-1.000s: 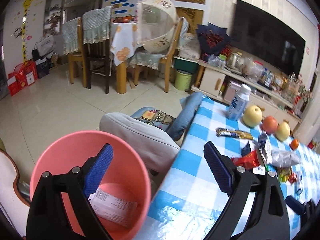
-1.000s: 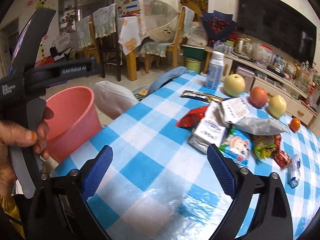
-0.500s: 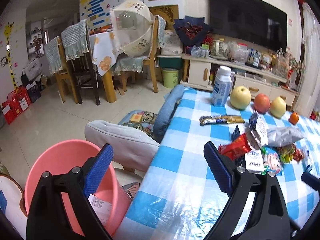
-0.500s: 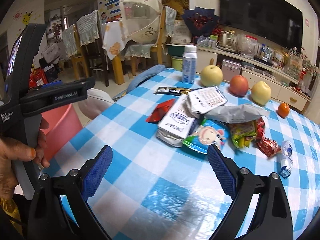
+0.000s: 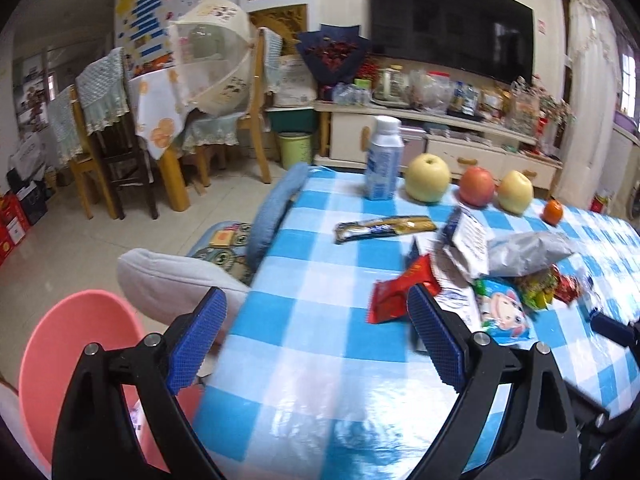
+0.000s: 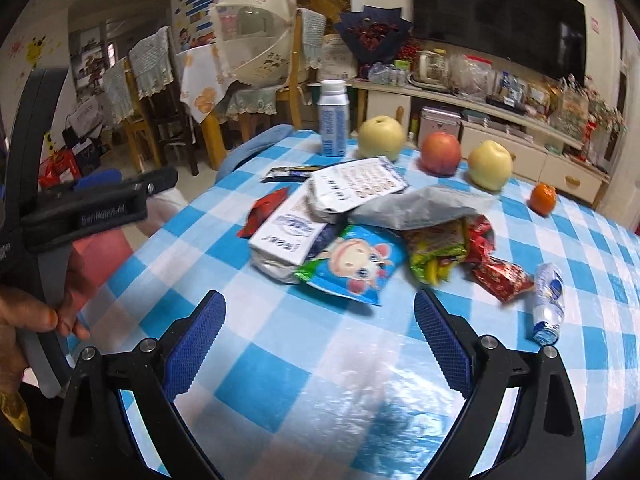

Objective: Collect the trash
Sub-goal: 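Move both grippers back over the table toward the snack pile, then grasp the white milk carton with the left gripper while the right gripper grasps the yellow snack bag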

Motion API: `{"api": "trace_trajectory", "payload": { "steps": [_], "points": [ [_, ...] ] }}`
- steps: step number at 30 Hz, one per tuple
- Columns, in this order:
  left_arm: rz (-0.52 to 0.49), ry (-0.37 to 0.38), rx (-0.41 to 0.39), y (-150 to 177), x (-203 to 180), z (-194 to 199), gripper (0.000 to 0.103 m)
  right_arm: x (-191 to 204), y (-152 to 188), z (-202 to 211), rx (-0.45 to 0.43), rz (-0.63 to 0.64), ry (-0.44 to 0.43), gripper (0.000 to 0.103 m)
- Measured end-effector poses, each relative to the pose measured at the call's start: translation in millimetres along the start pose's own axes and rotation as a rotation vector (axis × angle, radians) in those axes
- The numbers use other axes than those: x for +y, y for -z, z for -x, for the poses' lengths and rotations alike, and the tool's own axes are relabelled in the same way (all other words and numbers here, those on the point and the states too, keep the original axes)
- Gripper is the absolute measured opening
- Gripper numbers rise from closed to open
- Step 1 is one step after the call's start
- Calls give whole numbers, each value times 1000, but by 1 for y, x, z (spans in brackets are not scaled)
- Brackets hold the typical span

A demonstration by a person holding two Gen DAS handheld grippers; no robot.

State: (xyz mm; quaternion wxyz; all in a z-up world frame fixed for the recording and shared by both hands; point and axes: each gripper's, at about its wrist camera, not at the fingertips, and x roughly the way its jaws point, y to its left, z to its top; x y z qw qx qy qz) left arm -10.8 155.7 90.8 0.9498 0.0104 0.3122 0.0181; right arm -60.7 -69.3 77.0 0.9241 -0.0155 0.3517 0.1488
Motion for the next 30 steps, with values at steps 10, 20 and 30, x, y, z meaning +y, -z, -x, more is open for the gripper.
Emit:
{"api": "trace_trajectory", "payload": {
  "steps": [10, 20, 30],
  "points": [
    [-90, 72, 34, -1, -49, -19, 92, -72, -5, -1, 33, -175, 11, 94],
    [-191, 87, 114, 10, -87, -44, 92, -127, -11, -10, 43, -332, -57, 94],
    [-182, 68, 181, 10, -95, -71, 92, -137, -12, -26, 93, -334, -128, 94]
  ]
}}
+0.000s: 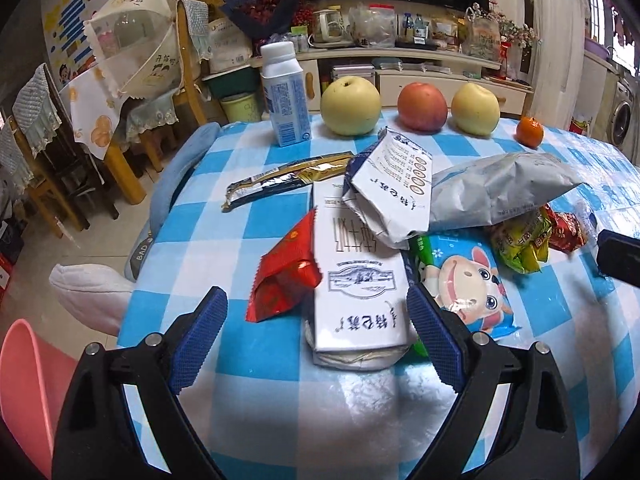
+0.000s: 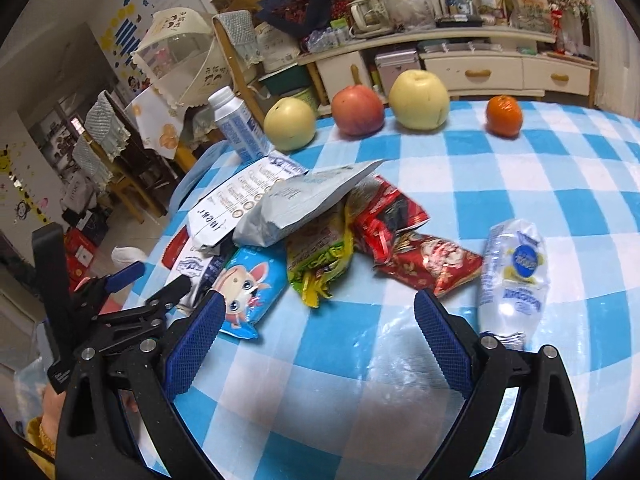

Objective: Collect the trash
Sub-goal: 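Grasp the white milk carton with the left gripper while the right gripper grasps the yellow snack bag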

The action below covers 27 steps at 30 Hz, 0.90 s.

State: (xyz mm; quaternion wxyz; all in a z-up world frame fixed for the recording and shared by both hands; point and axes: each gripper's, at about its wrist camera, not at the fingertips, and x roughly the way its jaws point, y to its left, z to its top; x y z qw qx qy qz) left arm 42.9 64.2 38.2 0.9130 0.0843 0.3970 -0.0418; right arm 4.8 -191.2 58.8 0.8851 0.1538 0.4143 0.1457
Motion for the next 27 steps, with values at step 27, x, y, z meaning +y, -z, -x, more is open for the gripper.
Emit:
{"api": "trace_trajectory", "payload": {
  "steps": [27],
  "points": [
    [56, 116, 112, 2, -10, -23, 65, 0, -1, -27, 51, -38, -55, 71]
  ]
}}
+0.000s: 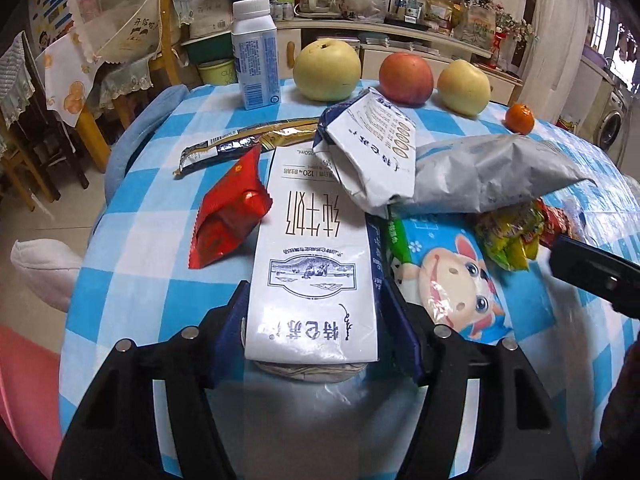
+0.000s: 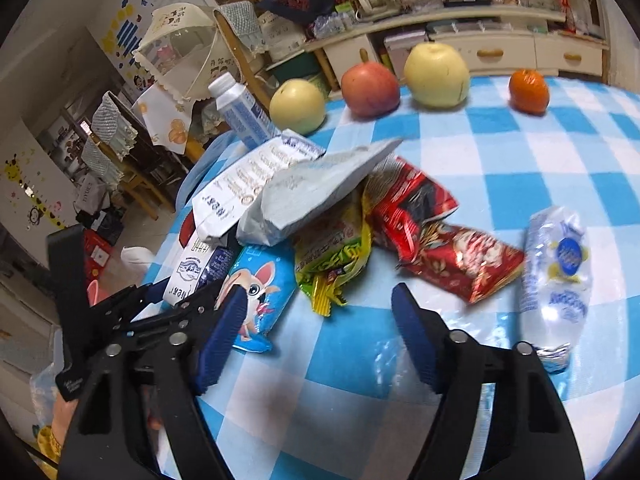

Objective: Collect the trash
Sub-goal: 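Grasp the white milk carton with the left gripper while the right gripper grasps the yellow snack bag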

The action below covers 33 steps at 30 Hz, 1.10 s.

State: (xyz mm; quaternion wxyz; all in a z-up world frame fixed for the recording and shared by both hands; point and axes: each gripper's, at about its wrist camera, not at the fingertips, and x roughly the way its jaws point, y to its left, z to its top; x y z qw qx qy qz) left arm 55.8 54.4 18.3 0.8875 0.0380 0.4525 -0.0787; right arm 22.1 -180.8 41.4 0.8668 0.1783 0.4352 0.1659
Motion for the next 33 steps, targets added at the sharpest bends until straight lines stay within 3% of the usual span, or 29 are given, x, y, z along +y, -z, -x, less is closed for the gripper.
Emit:
{"api": "trace_trajectory", "payload": {
  "steps": [14, 16, 18, 20, 23, 33],
  "points": [
    [67, 92, -20, 19, 21, 26, 65, 3, -11, -22, -80, 2, 46, 70],
    [73, 98, -24, 20, 23, 28, 65, 0, -13, -25, -92, -3, 45, 65],
    [78, 104, -29, 21, 25, 31, 65, -2, -16, -30, -81, -8, 48, 51],
    [81, 109, -29, 22, 26, 32, 65, -5, -16, -34, -71, -21, 49, 49],
    [87, 117, -31, 24, 28, 34, 65, -8, -15, -33, -66, -33, 46, 38],
    [59, 164, -16, 36, 27, 45, 65, -2, -6, -17, -35, -28, 53, 30]
  ]
}}
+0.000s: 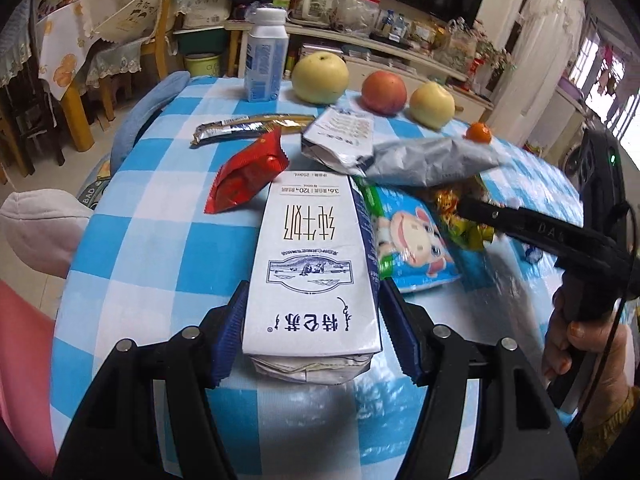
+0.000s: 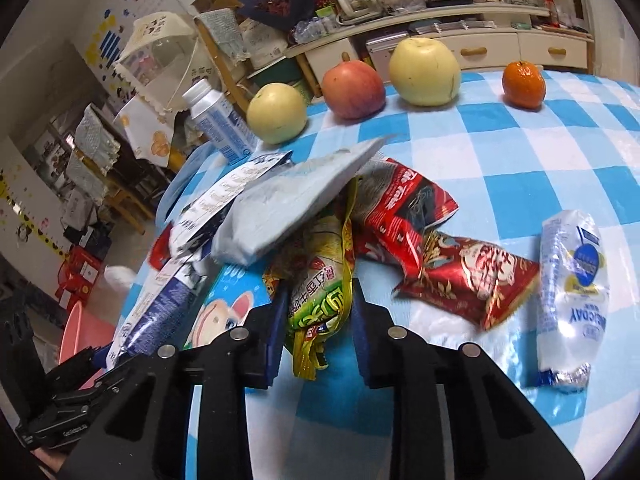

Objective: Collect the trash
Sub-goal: 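Grasp the white milk carton with the left gripper while the right gripper grasps the yellow snack bag, then lift the milk carton and snack bag and carry them toward the pink bucket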

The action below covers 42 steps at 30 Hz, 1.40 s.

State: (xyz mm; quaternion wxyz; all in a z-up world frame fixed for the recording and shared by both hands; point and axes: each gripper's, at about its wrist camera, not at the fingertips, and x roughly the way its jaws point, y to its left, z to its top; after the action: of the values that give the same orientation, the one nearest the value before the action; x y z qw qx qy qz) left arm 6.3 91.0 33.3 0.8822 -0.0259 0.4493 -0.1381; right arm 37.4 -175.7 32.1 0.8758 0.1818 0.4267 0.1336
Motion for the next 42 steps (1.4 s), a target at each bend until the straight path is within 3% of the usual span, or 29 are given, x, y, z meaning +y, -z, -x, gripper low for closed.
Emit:
{"api": "trace_trajectory", "payload": {
  "steps": [6, 8, 10, 13, 17, 19, 25, 35, 42],
  "points": [
    [-38, -32, 49, 9, -2, -6, 65, 8, 20, 16, 18, 63, 4, 29],
    [-45, -49, 47, 9, -2, -7, 68, 5, 27, 20, 25, 62, -11, 29],
    [-39, -76, 43, 7, -3, -9, 78, 5, 34, 26, 33, 54, -33, 29],
    [-32, -92, 41, 5, -2, -13, 78, 12, 46, 36, 38, 66, -50, 29],
    [-20, -110, 41, 3, 0, -21, 78, 29, 59, 39, 48, 115, -56, 29],
    [-23, -121, 33, 2, -2, -23, 70, 37, 65, 38, 52, 143, -49, 28],
    [5, -108, 30, 1, -1, -19, 66, 57, 75, 39, 42, 174, -53, 28],
    [63, -83, -57, -8, 13, 22, 64, 80, 74, 46, 1, 185, -71, 28],
    [146, -92, -136, -14, 47, 62, 63, 114, 69, 48, -14, 206, -119, 28]
  ]
}}
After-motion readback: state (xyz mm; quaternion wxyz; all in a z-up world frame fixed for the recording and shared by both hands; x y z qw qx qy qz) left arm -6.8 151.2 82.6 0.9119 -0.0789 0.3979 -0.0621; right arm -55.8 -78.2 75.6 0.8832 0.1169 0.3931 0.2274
